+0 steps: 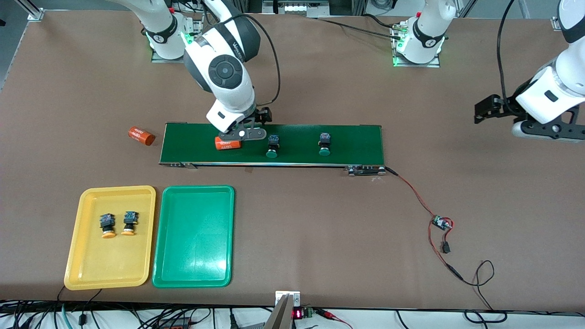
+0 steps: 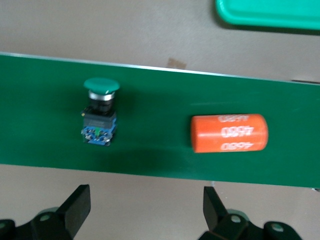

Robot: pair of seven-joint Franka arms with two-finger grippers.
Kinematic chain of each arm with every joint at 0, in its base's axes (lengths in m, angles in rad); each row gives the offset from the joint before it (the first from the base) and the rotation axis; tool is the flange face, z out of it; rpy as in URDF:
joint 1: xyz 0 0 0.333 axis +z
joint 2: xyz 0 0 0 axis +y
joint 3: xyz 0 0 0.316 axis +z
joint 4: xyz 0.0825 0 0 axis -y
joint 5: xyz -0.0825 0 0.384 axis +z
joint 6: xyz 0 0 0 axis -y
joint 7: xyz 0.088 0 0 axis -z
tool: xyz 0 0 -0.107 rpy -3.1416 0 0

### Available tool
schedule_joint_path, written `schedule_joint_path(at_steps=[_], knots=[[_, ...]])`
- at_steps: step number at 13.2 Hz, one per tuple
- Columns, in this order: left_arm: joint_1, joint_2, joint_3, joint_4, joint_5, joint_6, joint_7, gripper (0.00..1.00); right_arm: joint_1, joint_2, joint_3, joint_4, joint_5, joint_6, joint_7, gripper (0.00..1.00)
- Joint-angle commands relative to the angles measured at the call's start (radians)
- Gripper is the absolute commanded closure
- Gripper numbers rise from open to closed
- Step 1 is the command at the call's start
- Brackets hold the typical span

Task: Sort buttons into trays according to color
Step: 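Withdraw the left gripper to rest while the right gripper approaches a green button, then grasp the green button on the belt with the right gripper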

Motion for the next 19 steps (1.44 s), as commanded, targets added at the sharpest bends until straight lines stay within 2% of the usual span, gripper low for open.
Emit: schedule_joint_path(at_steps=[1,5,9,15,18,19], knots=[[-0.015,0.011,0.007,0.011,0.043,0.021,0.016,0.0,0.007,0.025,0.019,-0.025,0.009,0.071,-0.019,0.0],[-0.009,0.008,0.003,0.017,0.041,0.016,-0.101,0.0,0.007,0.064,0.019,-0.063,0.01,0.184,-0.013,0.0],[-0.006,0.005,-0.011,0.028,0.04,-0.005,-0.09,0.0,-0.029,0.099,0.019,-0.064,0.012,0.224,-0.012,0.0],[-0.021,0.002,-0.034,0.06,0.043,-0.027,-0.089,0.0,-0.031,0.148,0.019,-0.067,0.012,0.272,-0.012,0.0],[-0.017,0.003,-0.035,0.066,0.041,-0.027,-0.087,0.0,-0.043,0.148,0.019,-0.115,0.012,0.324,-0.012,0.0],[-0.018,0.003,-0.035,0.066,0.041,-0.027,-0.087,0.0,-0.046,0.147,0.019,-0.128,0.012,0.33,-0.012,0.11]])
